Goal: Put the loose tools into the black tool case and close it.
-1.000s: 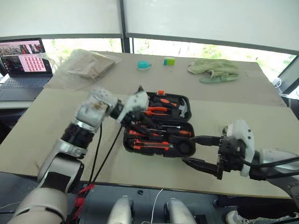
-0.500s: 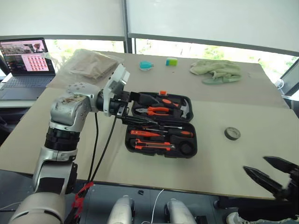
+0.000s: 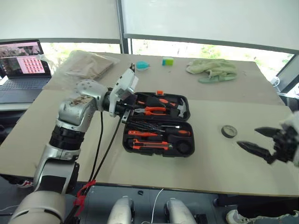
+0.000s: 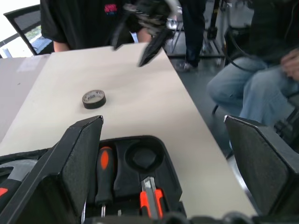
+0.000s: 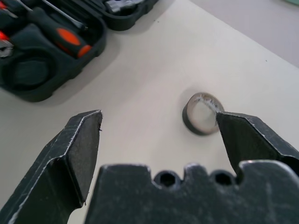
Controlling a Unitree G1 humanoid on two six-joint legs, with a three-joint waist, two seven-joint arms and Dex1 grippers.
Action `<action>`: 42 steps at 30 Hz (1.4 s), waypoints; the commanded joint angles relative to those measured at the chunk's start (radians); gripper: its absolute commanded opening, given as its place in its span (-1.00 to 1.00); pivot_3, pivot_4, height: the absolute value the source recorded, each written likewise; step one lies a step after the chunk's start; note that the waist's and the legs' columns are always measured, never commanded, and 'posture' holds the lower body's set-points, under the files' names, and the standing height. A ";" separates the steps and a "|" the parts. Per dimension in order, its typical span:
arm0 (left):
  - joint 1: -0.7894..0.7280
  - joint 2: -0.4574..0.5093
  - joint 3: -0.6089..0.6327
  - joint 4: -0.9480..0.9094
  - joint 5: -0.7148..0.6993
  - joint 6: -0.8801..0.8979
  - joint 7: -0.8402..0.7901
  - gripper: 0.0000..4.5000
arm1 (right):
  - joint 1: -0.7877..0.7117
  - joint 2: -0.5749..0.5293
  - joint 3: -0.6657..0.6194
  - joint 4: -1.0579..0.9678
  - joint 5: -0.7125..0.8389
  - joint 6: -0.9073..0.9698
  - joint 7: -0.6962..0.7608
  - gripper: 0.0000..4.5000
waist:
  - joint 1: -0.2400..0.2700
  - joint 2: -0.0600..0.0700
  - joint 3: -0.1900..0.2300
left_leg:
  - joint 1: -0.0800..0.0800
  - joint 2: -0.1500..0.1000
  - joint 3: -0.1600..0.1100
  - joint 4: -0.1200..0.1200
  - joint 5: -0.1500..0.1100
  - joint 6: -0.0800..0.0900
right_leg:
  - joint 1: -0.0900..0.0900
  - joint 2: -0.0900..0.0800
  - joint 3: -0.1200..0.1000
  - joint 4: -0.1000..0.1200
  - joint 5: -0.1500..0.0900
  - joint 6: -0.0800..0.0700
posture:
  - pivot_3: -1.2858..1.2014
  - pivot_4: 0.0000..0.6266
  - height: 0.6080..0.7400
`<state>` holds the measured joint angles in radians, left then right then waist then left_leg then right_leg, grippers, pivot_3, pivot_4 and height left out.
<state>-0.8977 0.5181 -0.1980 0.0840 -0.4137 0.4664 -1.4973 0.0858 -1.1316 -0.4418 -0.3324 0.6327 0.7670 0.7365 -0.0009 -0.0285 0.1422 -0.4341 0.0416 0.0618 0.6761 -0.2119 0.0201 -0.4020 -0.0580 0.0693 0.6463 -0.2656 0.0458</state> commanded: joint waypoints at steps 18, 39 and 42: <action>-0.020 -0.085 -0.030 0.004 -0.001 -0.006 0.067 1.00 | -0.547 0.158 0.522 0.592 -0.385 -0.071 0.087 0.12 | -0.004 0.001 0.001 | -0.007 -0.003 -0.001 0.002 0.000 0.001 | -0.005 -0.002 0.000 0.001 0.000 0.003 | 0.03 -0.52 1.00; 0.131 0.011 -0.066 -0.071 0.042 -0.052 0.037 1.00 | -0.324 0.172 0.429 -0.116 -0.130 -0.030 0.286 -0.98 | -0.011 0.003 0.001 | -0.005 -0.001 -0.007 0.002 -0.001 0.001 | -0.003 0.000 -0.001 0.002 0.001 0.003 | 0.03 -0.52 1.00; 0.144 0.025 -0.068 -0.069 0.046 -0.060 0.040 1.00 | -0.339 0.189 0.504 -0.159 -0.186 -0.044 0.257 -0.98 | -0.006 0.003 0.001 | -0.005 -0.002 -0.006 0.003 0.000 0.001 | -0.002 -0.001 -0.001 0.002 0.001 0.003 | 0.03 -0.52 1.00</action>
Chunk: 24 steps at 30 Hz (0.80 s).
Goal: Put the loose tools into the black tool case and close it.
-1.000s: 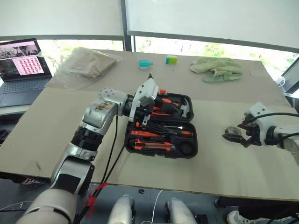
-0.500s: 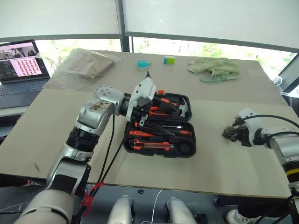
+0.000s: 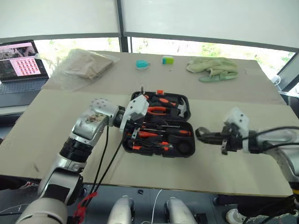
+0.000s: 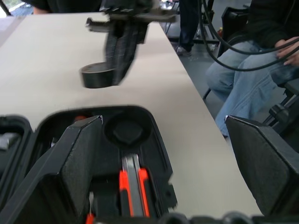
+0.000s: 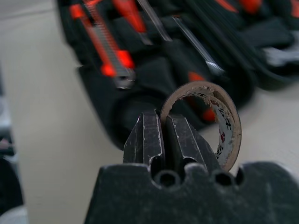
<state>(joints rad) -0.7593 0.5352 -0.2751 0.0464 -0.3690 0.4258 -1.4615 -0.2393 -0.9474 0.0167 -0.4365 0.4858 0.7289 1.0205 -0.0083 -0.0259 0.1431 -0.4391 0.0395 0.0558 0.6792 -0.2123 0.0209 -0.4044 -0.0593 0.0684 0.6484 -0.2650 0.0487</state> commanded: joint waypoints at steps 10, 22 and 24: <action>0.012 0.018 0.025 -0.060 -0.007 0.001 0.028 1.00 | -0.068 0.037 0.220 0.033 -0.213 -0.045 -0.082 -0.98 | 0.005 0.000 0.000 | 0.000 -0.001 0.003 0.000 0.000 0.000 | 0.000 0.000 0.000 0.000 0.000 0.000 | 0.03 -0.52 1.00; 0.003 0.026 0.024 -0.035 0.003 -0.015 0.032 1.00 | -0.074 0.002 0.162 -0.118 -0.121 0.056 -0.019 0.21 | 0.010 0.000 0.000 | 0.000 0.000 0.003 0.000 0.000 0.000 | 0.000 0.000 0.000 0.000 0.000 0.000 | 0.03 -0.52 1.00; 0.000 0.023 0.022 -0.029 0.004 -0.018 0.033 1.00 | -0.085 -0.005 0.140 -0.136 -0.103 0.079 -0.017 0.48 | 0.010 0.000 0.000 | 0.000 0.000 0.003 0.000 0.000 0.000 | 0.000 0.000 0.000 0.000 0.000 0.000 | 0.03 -0.52 1.00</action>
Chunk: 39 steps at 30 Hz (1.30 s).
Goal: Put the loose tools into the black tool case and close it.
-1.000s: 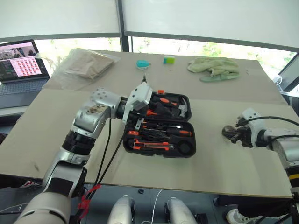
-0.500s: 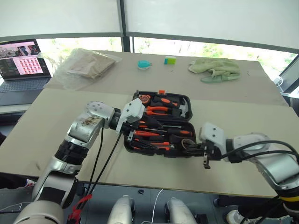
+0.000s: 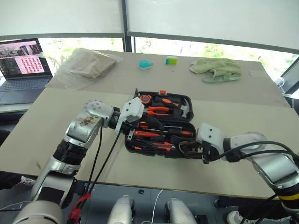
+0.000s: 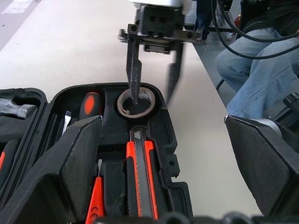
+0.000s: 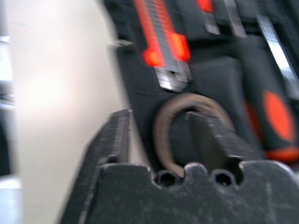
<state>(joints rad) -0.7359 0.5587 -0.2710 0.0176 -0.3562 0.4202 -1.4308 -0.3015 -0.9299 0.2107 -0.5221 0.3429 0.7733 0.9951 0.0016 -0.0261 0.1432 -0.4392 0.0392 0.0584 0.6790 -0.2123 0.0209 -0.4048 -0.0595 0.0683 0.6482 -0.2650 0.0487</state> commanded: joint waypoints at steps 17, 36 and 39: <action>0.068 0.111 0.143 0.258 0.160 -0.027 0.331 -0.65 | 0.012 0.071 -0.398 0.313 0.140 0.098 -0.165 -1.00 | -0.002 0.000 0.000 | 0.000 0.000 0.001 0.000 0.000 0.000 | 0.000 0.000 0.000 0.000 0.000 0.000 | 0.03 -0.52 1.00; 0.161 0.059 0.074 0.118 0.151 -0.014 0.230 -0.96 | -0.062 0.115 -0.118 0.377 0.020 -0.182 0.075 -1.00 | 0.000 0.000 0.000 | -0.001 0.000 0.002 -0.002 0.000 0.000 | -0.002 0.000 0.000 0.000 0.000 0.000 | 0.03 -0.52 1.00; 0.205 0.092 0.066 0.036 0.115 0.022 0.163 -0.96 | 0.000 0.091 -0.129 0.318 0.022 -0.188 0.101 -1.00 | 0.000 0.000 0.000 | -0.001 0.000 0.002 -0.003 0.000 0.000 | -0.002 0.000 0.000 0.000 0.000 0.000 | 0.03 -0.52 1.00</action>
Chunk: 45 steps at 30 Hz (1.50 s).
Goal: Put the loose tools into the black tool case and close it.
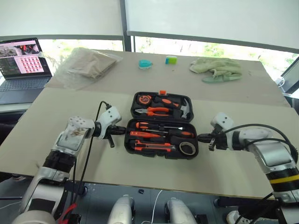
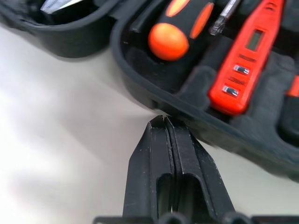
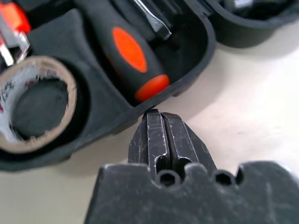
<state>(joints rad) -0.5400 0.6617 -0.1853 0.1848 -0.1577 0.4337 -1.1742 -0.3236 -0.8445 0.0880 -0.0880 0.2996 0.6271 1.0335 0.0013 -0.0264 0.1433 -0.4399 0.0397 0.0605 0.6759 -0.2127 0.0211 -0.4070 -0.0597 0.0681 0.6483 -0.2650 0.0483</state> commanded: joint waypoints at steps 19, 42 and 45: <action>0.235 0.179 -0.002 -0.201 0.035 -0.090 -0.077 -0.96 | 0.396 -0.079 -0.191 -0.318 0.046 -0.016 -0.001 -1.00 | 0.004 0.000 0.000 | 0.003 0.001 0.000 0.001 0.000 0.000 | 0.003 0.000 0.000 0.000 0.000 0.000 | 0.03 -0.52 1.00; -0.316 -0.056 0.113 0.192 -0.207 0.665 0.133 0.60 | -0.193 0.096 -0.174 0.007 0.234 0.489 -0.236 0.29 | -0.014 -0.003 0.001 | 0.003 0.003 0.001 0.000 0.001 -0.001 | -0.001 0.004 0.000 0.004 0.000 -0.004 | 0.03 -0.52 1.00; -0.352 -0.087 0.118 0.257 -0.200 0.671 0.167 0.60 | -0.222 0.101 -0.130 0.069 0.203 0.476 -0.246 0.29 | -0.012 -0.004 0.001 | 0.002 0.003 0.001 0.001 0.001 -0.001 | -0.001 0.003 0.000 0.004 0.000 -0.004 | 0.03 -0.52 1.00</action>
<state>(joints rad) -0.8599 0.5764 -0.0831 0.4199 -0.3555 1.0990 -1.0247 -0.5251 -0.7366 -0.0434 -0.0379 0.5167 1.1095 0.7922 -0.0103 -0.0300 0.1446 -0.4381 0.0418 0.0611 0.6768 -0.2121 0.0200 -0.4077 -0.0572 0.0679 0.6524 -0.2649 0.0447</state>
